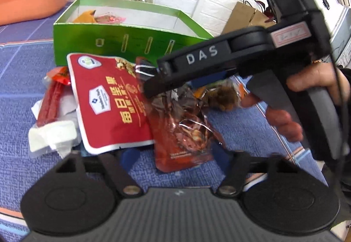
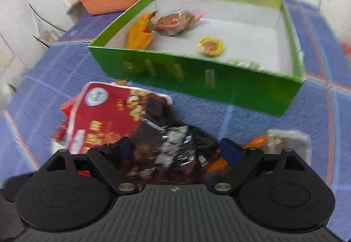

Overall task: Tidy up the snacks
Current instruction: 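Grasp the dark brown meat-snack bag with the right tool, then lift the dark brown bag into the green box and open the right tool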

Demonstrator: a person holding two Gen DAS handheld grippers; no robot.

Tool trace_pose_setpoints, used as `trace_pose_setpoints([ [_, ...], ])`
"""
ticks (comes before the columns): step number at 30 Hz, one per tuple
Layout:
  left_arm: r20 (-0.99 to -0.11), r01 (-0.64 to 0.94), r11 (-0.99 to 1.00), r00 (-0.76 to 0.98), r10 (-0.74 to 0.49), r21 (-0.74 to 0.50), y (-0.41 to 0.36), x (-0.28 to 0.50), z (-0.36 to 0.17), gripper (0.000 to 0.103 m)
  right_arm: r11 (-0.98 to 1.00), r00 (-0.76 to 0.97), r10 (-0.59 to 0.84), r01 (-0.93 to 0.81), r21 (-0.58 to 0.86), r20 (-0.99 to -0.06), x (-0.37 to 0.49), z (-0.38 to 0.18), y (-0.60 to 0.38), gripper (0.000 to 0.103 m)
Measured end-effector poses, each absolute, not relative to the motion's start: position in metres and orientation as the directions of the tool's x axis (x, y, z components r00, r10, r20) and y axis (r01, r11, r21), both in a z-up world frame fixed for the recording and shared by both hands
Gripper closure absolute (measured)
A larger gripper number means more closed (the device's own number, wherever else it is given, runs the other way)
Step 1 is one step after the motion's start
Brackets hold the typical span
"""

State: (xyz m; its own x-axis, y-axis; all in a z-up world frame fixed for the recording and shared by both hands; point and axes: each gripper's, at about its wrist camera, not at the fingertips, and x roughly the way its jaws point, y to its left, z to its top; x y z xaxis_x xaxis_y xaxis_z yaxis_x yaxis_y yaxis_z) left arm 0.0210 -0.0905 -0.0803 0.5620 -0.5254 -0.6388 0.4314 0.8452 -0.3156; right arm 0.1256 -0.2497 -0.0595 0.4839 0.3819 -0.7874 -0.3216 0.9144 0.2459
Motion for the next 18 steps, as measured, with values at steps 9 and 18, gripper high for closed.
trace_pose_setpoints([
  [9, -0.645, 0.467, 0.821, 0.524, -0.555, -0.327, -0.096, 0.016, -0.080, 0.079, 0.922, 0.601, 0.381, -0.307, 0.237, -0.703, 0.073, -0.058, -0.256, 0.026],
  [18, -0.611, 0.494, 0.789, 0.513, -0.603, -0.364, -0.084, -0.001, -0.070, 0.091, 0.919, 0.702, 0.393, -0.280, 0.277, -0.594, 0.029, -0.045, -0.257, 0.027],
])
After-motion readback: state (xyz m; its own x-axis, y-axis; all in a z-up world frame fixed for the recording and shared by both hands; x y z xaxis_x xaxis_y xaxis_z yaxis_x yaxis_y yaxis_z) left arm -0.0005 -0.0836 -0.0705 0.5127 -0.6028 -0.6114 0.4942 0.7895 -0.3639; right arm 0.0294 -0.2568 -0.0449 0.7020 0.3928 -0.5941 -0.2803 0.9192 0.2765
